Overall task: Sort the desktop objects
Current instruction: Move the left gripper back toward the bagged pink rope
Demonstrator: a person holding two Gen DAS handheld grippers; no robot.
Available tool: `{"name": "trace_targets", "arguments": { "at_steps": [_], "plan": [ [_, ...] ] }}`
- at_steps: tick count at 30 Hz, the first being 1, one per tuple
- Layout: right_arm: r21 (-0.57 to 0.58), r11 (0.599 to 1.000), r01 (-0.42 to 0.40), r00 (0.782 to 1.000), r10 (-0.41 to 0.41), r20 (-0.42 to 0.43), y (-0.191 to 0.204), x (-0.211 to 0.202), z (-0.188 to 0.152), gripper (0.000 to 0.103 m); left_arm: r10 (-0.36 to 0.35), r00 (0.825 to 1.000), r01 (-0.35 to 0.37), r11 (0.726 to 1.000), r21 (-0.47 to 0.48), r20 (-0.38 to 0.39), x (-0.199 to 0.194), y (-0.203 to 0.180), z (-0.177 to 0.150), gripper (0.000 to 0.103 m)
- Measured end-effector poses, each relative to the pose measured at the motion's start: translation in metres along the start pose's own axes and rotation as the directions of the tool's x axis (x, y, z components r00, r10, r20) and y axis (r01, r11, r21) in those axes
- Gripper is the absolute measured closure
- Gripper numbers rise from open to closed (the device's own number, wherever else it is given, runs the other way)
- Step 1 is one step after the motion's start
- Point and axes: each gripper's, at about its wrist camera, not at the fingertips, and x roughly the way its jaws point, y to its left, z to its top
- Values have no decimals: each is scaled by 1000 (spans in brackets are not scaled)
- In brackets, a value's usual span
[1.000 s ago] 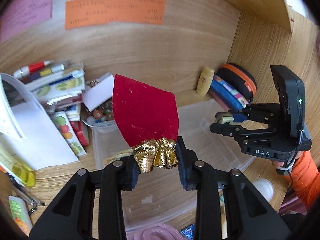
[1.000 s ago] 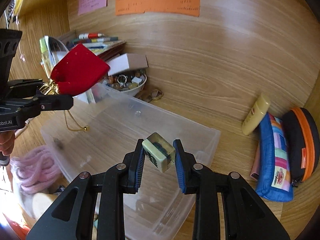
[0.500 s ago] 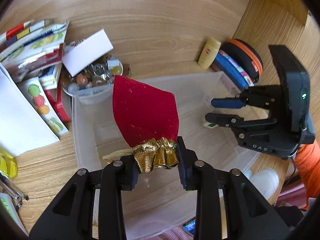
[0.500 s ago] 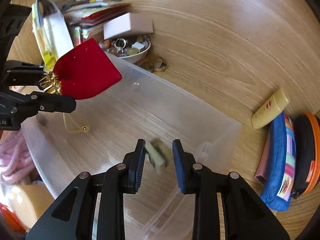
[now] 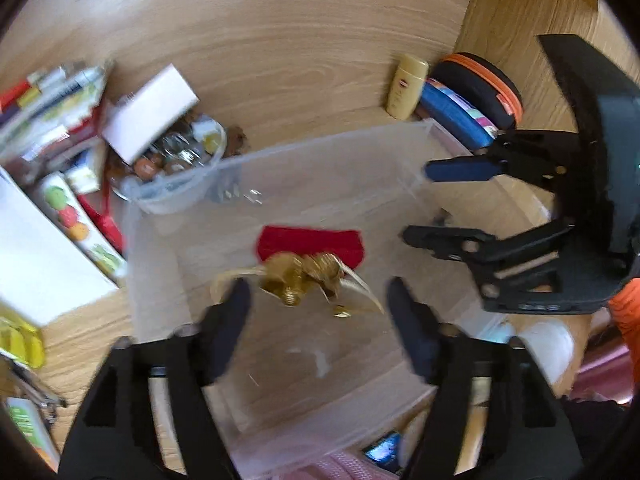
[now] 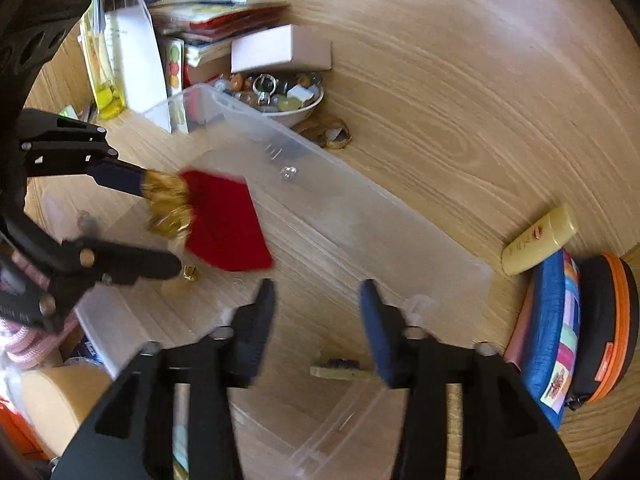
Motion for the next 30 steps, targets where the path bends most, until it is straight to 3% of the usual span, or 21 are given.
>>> {"name": "trace_targets", "arguments": {
  "at_steps": [3,6,8,12,14,21,30],
  "plan": [
    [10,1000,5,1000,-5,29,-2,-13,-2,49,7,1000,-7,1000,-12,11,-10,3,0,27],
    [29,999,23,998,-25,54,-4,-26,-6,35,13,1000,-12,999,-38,13,-16,6,-1,25],
    [29,999,35,997,-37,68,-4,-33,-7,33,30,999,-29,999,-44,20,-20,5,-2,24],
    [25,997,67,994,-69,81,0,-46,-10,30,59,998,-57,996,-66,35,-31,4,-5,12],
    [23,995,94,991,-95,90,2,-52,-12,24,59,997,-55,995,-83,54,-41,2,-7,12],
    [22,993,116,983,-118,138,11,-80,-25,22,96,989,-86,992,-87,115,-74,-7,-16,8],
    [19,991,133,974,-134,185,24,-108,-48,21,117,983,-98,986,-138,142,-97,-13,-36,7]
  ]
}}
